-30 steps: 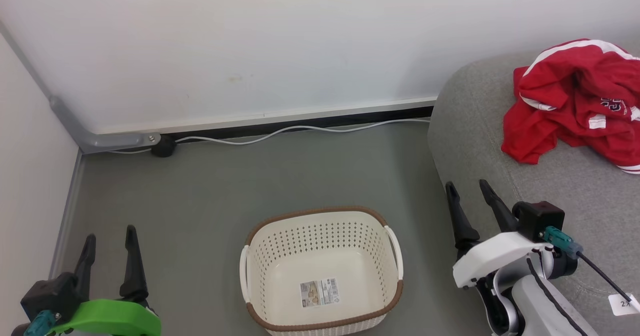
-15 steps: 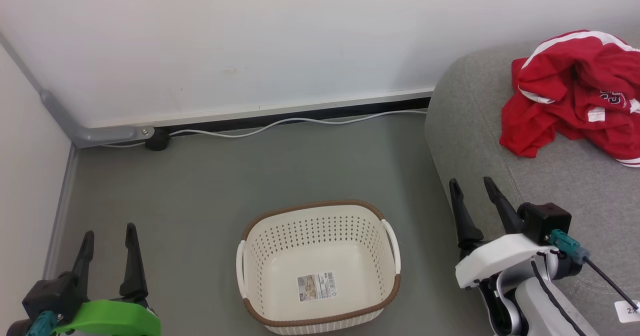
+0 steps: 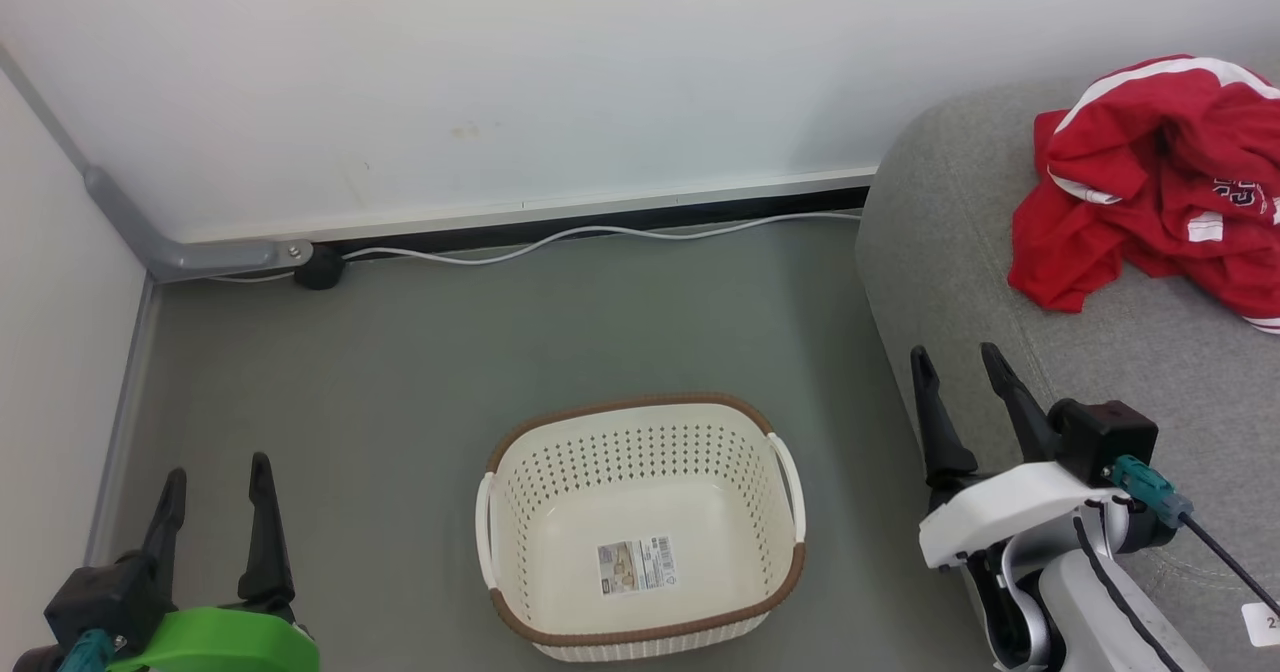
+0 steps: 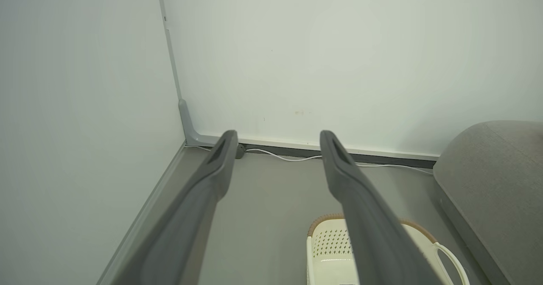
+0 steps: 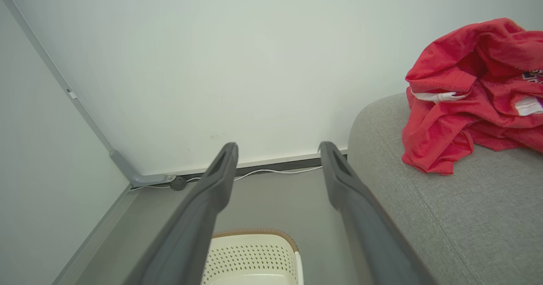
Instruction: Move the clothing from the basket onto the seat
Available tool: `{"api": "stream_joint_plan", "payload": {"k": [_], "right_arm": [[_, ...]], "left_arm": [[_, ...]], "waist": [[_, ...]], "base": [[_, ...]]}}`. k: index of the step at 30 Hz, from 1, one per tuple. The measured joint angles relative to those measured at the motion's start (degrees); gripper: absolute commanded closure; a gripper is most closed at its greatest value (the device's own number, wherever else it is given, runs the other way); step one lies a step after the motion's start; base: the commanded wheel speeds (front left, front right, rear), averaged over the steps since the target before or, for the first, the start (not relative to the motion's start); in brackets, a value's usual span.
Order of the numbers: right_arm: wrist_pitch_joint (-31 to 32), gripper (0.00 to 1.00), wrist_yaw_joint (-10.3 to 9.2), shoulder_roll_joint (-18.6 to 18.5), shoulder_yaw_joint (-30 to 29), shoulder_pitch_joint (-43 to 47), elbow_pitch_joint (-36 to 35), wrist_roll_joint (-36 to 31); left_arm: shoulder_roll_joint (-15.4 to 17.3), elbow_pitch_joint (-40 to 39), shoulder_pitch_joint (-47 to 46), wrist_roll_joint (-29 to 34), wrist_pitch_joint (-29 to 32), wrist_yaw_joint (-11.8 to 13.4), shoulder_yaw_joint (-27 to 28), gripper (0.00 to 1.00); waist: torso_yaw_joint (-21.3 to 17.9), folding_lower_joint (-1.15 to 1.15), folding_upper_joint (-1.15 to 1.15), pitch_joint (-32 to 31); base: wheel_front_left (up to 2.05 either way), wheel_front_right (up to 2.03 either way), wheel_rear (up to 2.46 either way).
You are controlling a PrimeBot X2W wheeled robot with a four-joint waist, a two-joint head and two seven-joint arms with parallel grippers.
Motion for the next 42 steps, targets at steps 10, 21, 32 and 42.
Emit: {"api": "stream_joint_plan", "payload": {"k": [10,21,32,42], "right_arm": [[0.0,0.00,-0.12,-0.1,-0.4,0.2,-0.8,-0.1],[0.1,1.00,-0.12,0.5,-0.1,3.1,2.0,0.0],[0.9,1.00,0.97,1.0,-1.5,4.2,2.1,5.8],[2.9,1.00,2.01,1.4,-3.6,4.1,1.8,13.1]], "left_arm": [[0.0,-0.2,0.0,1.8,0.0,0.0,0.1,0.00],[-2.3,3.0,0.2,2.5,0.1,0.0,-1.0,1.00],[-3.1,3.8,0.3,-3.1,1.4,-0.7,-0.6,1.00],[-3.8,4.2,0.3,-9.9,3.2,-2.1,0.3,1.00]], "waist": [[0.3,0.00,0.00,0.5],[0.3,0.00,0.00,0.8],[0.6,0.00,0.00,0.8],[0.9,0.00,0.00,0.7]], "base": [[0.00,0.00,0.00],[0.00,0.00,0.00],[0.00,0.00,0.00],[0.00,0.00,0.00]]}}
